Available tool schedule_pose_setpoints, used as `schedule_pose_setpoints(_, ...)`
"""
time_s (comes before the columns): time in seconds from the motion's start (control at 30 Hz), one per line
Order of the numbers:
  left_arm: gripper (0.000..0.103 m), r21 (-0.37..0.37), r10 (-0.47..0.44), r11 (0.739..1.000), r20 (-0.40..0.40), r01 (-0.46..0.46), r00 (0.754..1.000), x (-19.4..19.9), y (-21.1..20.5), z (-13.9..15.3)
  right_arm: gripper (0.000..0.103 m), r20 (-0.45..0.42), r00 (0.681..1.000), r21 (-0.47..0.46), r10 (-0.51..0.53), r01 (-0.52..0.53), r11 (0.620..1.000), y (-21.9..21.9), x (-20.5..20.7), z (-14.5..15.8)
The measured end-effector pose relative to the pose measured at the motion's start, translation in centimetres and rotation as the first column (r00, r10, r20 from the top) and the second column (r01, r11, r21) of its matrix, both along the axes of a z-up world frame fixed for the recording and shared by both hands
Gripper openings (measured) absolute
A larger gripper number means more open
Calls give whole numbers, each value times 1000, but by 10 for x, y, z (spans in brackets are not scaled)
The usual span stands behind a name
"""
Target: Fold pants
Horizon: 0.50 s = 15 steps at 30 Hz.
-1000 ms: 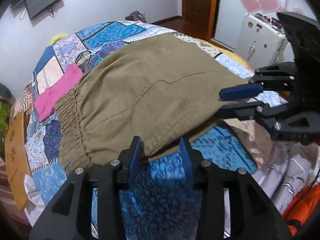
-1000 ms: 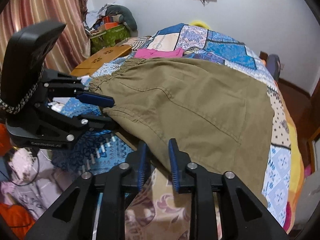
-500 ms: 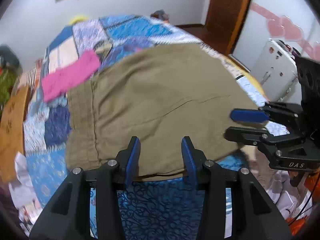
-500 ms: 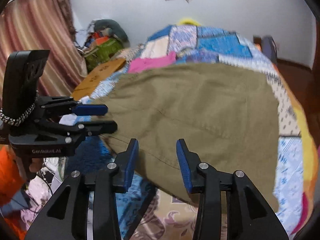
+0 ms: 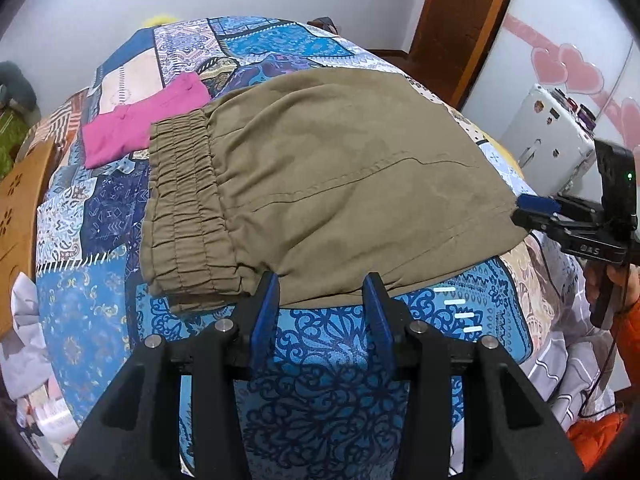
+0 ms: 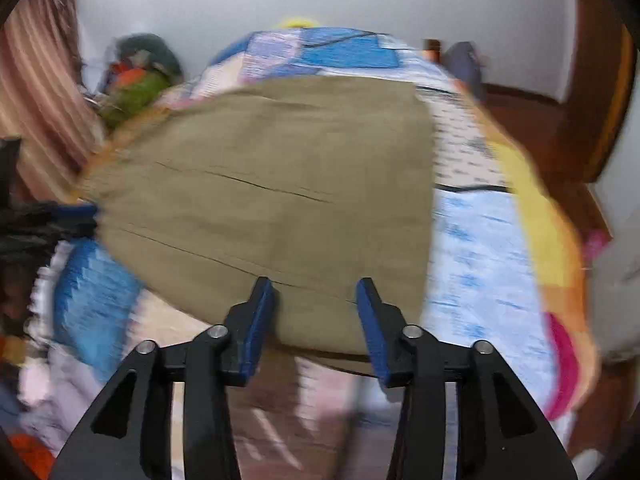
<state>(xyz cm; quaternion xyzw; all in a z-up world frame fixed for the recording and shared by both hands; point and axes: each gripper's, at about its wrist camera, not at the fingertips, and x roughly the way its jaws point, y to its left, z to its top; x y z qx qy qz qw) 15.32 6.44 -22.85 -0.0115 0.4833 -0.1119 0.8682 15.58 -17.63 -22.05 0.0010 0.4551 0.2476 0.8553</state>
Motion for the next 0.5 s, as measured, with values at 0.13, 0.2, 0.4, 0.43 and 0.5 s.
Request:
schedule_pose_setpoints(0.13, 44, -10, 17, 1000, 7, -17, 1000, -2, 0, -2, 56, -31, 999, 50, -43, 44, 998, -13, -1, -4)
schedule_pose_setpoints(0.2, 44, -11, 20, 1000, 1, -20, 1000, -1, 0, -1, 60, -29, 998, 33, -50, 51, 998, -10, -2, -4)
schedule_pose_setpoints(0.4, 44, -8, 43, 999, 13, -43, 999, 2, 8, 26, 60, -14, 999, 10, -40, 40, 999, -10, -2, 13)
schedule_pose_setpoints(0.43, 44, -12, 54, 999, 26, -53, 998, 4, 11, 33, 61, 1, 999, 4, -41, 41, 999, -10, -1, 17)
schedule_pose_setpoints(0.5, 48, -13, 87, 996, 59, -86, 994, 11, 22, 48, 61, 40, 999, -3, -37, 37, 999, -12, 5, 29)
